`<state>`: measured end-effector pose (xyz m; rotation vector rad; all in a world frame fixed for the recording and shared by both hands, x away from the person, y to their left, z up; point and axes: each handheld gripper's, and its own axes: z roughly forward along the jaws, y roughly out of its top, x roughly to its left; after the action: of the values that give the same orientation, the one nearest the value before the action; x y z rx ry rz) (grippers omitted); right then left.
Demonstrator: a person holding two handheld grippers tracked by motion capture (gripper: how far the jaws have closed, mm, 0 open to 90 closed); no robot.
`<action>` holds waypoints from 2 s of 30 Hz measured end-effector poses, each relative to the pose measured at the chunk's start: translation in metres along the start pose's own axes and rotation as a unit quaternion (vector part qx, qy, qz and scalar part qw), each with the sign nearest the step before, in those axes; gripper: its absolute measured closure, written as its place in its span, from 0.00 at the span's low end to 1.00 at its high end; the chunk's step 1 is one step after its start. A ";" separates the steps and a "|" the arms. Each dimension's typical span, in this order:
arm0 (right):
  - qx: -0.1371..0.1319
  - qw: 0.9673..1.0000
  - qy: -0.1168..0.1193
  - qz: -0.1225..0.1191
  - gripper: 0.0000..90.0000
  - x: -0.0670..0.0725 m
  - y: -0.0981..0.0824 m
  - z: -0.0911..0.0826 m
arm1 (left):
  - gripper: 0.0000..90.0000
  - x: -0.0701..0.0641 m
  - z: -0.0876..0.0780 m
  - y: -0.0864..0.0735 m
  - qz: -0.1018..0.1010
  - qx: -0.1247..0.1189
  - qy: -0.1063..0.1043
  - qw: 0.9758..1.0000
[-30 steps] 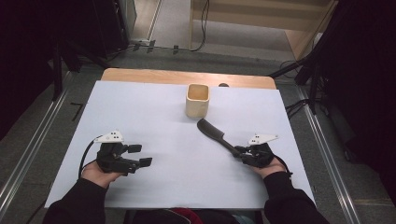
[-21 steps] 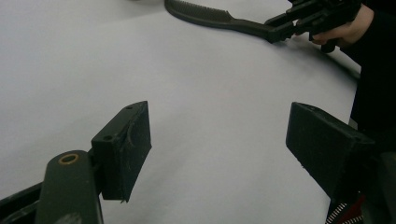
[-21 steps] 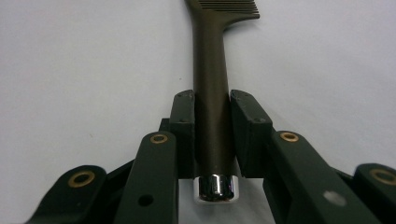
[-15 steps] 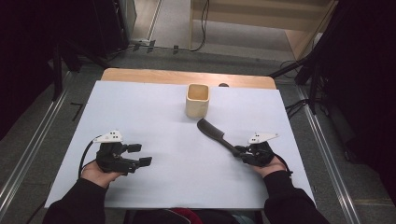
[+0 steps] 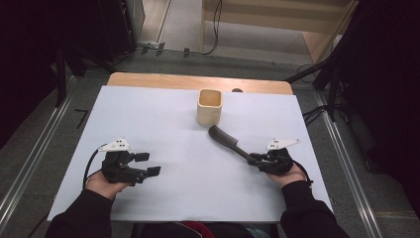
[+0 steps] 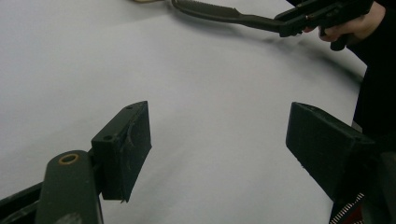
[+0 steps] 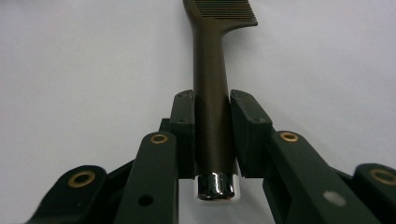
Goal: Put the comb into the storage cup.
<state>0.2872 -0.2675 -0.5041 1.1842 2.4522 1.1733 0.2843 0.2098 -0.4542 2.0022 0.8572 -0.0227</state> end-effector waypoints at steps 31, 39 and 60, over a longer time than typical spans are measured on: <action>-0.019 0.999 0.046 -0.001 0.78 0.032 0.019 -0.005 | 0.26 -0.001 0.001 0.000 -0.001 -0.001 0.007 1.000; -0.032 0.998 0.055 -0.012 0.78 0.052 0.032 0.002 | 0.27 0.000 0.000 0.001 -0.006 -0.002 0.005 1.000; -0.067 0.996 0.052 -0.012 0.78 0.086 0.062 0.031 | 0.28 0.000 -0.001 0.008 -0.053 -0.005 -0.001 0.999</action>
<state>0.2802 -0.1642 -0.4654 1.0800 2.4097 1.4000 0.2892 0.2077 -0.4478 1.9451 0.9596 -0.0811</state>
